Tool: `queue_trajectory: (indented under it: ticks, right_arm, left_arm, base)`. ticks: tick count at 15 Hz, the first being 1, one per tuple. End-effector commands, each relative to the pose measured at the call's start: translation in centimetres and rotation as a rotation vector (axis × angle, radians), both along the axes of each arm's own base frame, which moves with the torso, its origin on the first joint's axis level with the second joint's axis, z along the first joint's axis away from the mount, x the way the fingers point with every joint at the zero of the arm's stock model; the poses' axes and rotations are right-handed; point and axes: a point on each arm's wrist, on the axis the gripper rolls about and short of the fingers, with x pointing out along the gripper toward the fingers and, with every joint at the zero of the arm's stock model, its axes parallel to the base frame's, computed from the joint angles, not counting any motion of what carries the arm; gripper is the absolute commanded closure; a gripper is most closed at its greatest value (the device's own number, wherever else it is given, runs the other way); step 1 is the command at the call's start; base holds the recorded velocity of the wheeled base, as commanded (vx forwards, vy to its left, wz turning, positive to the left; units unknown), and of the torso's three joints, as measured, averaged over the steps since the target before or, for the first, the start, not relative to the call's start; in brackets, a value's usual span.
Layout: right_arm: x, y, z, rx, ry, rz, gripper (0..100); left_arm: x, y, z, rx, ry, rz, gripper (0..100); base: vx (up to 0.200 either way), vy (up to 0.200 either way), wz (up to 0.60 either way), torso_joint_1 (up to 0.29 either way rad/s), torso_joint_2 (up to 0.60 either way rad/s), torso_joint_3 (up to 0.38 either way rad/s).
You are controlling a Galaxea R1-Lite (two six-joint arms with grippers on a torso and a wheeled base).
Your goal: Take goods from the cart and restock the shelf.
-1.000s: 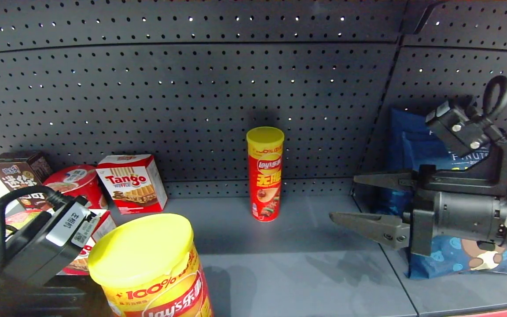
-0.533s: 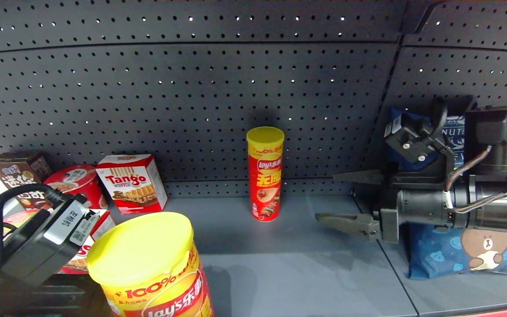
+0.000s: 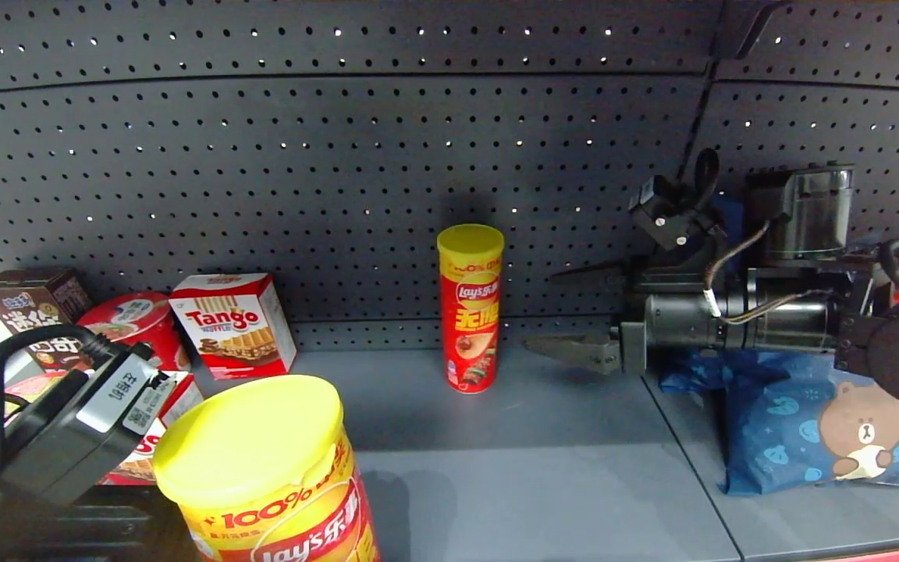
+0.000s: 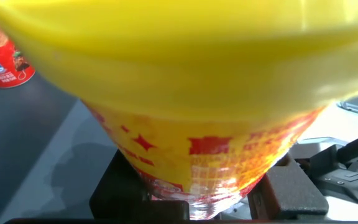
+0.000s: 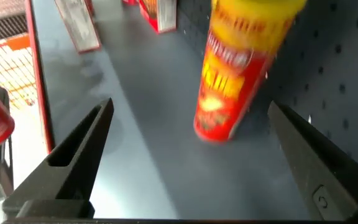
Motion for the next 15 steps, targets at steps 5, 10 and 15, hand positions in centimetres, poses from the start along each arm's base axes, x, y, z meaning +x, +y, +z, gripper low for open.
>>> queue_trajectory:
  ticks: [5,10,15]
  right_arm:
    - [2.6,0.1,-1.3,0.002,0.018,0.007,0]
    - [4.0,0.6,-1.6,0.014,0.021,0.037,0]
    - [5.4,0.8,-2.2,0.015,0.025,0.034,0]
  left_arm:
    - [-0.1,0.1,-0.3,0.003,0.009,-0.004,100]
    - [0.0,0.0,-0.1,0.0,0.007,-0.005,100]
    - [0.0,0.0,-0.2,0.001,0.01,-0.003,100]
  base:
    - [0.0,0.0,0.0,0.0,0.0,0.0]
    - [0.0,0.0,0.0,0.0,0.0,0.0]
    - [0.0,0.0,0.0,0.0,0.0,0.0]
